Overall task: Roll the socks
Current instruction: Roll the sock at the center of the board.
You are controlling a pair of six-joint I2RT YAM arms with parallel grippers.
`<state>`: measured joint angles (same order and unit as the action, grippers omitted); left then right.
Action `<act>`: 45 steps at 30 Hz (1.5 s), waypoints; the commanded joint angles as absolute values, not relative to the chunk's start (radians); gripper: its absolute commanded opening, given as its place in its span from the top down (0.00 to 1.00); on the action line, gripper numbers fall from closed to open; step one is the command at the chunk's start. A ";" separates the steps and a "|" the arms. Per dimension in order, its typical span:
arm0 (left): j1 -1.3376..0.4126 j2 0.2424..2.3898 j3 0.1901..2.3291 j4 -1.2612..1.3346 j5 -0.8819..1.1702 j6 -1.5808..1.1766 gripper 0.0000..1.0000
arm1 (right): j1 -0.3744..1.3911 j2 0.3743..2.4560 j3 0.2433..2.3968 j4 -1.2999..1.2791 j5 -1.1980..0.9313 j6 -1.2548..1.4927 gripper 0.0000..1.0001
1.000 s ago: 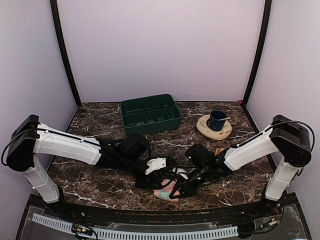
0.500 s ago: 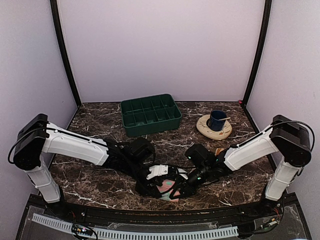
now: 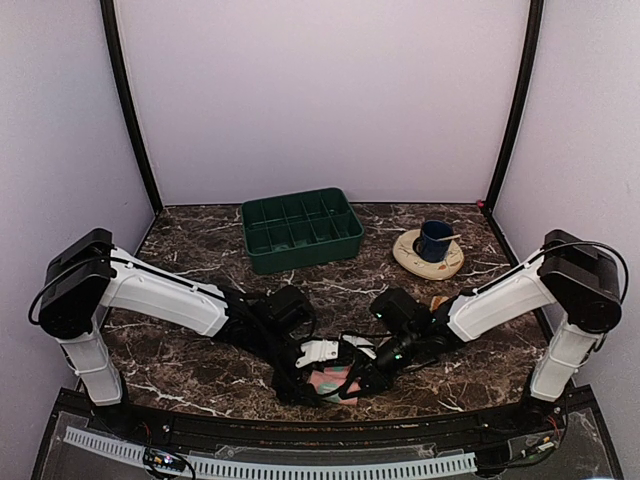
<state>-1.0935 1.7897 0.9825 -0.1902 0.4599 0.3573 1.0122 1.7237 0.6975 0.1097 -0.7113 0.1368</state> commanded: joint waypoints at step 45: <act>-1.175 1.758 0.921 -0.066 0.279 0.323 0.67 | 1.017 1.779 0.671 -0.013 -0.679 0.152 0.96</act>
